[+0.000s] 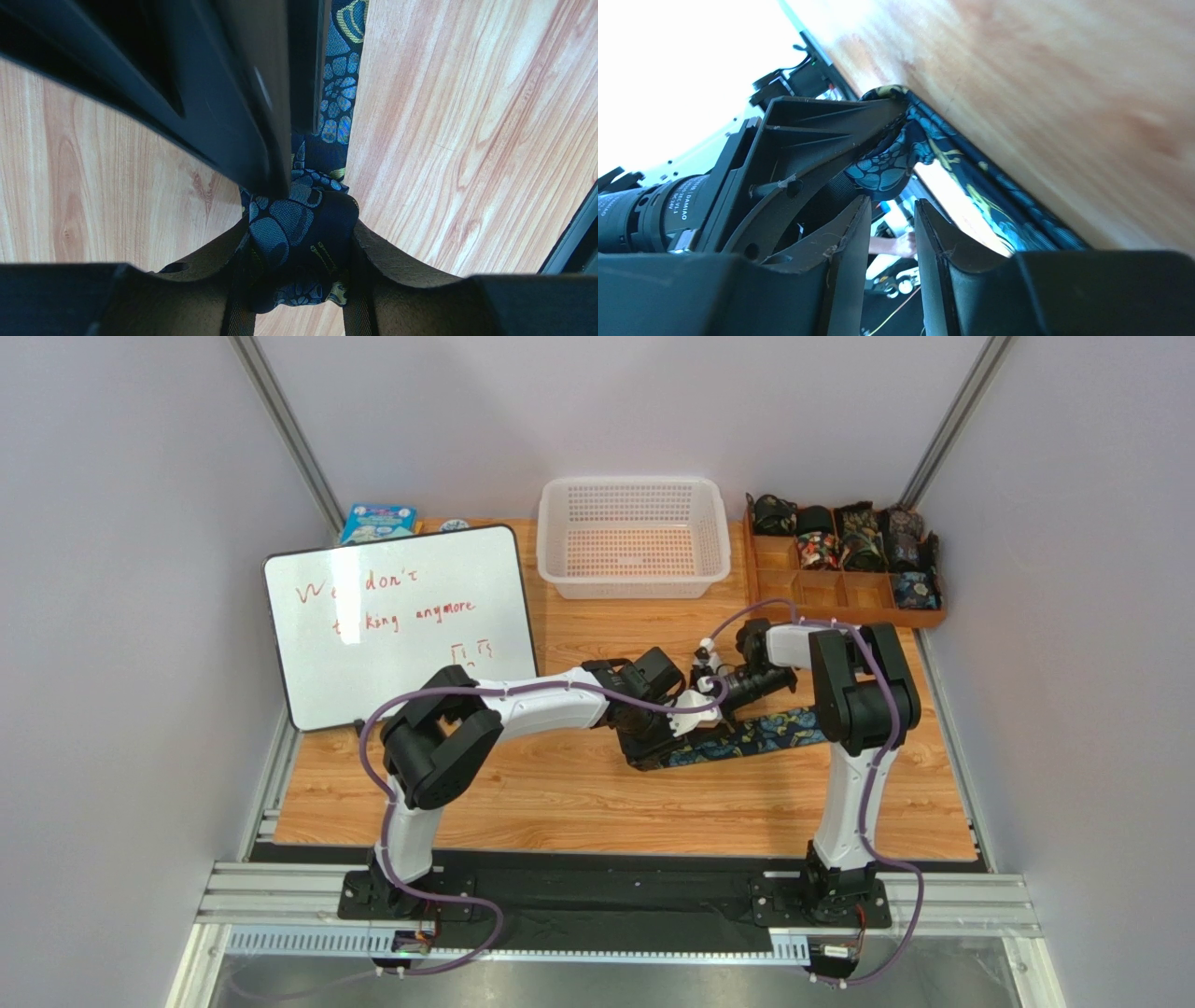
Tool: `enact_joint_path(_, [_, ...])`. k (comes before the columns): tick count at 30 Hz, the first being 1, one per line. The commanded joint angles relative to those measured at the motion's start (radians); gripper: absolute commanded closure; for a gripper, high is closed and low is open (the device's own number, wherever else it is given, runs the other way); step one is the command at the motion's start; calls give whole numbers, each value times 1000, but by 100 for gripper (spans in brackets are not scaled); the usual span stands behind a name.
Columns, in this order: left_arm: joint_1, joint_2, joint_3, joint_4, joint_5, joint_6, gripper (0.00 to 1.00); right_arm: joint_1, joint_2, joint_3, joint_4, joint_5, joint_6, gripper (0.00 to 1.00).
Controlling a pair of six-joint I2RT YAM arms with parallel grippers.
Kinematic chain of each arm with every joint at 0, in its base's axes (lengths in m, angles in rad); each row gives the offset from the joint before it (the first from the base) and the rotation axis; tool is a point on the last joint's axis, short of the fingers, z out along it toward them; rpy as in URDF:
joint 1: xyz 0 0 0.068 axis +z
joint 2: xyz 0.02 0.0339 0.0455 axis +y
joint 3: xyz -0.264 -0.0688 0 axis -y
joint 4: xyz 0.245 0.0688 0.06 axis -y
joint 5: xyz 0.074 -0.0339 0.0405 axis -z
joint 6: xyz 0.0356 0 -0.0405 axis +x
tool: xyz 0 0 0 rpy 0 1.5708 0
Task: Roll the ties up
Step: Roll the tie at the center of the board.
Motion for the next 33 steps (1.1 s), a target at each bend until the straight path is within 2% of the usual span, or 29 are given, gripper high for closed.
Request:
enact_joint_path(1, [-4,66,-61,-126,28,-41,96,29,-24,-17,78,-84,5,64])
enact_joint_path(15, [-4,70,-58,-119,34,-52,96,86,-3,-39,101,-91,-38,64])
enact_joint_path(20, [-4,69,-65,-119,29,-47,96,101,14,-40,138,-58,-17,73])
enact_joint_path(23, [-4,66,-70,-117,31,-47,96,101,26,-39,136,-15,-15,84])
enact_joint_path(24, [-4,64,-72,-117,32,-47,96,101,29,-39,136,-6,-14,93])
enact_joint_path(26, [-4,64,-73,-116,28,-51,96,101,37,-40,132,20,-14,99])
enact_joint_path(28, [-4,56,-75,-114,29,-54,95,98,42,-40,118,46,-21,100])
enact_joint_path(31, [-6,35,-85,-94,40,-55,86,86,43,-47,115,94,-23,100])
enact_joint_path(32, [-4,23,-105,-80,49,-57,76,81,45,-48,115,105,-21,100])
enact_joint_path(33, [-4,0,-113,-56,55,-55,71,77,45,-47,115,117,-18,100])
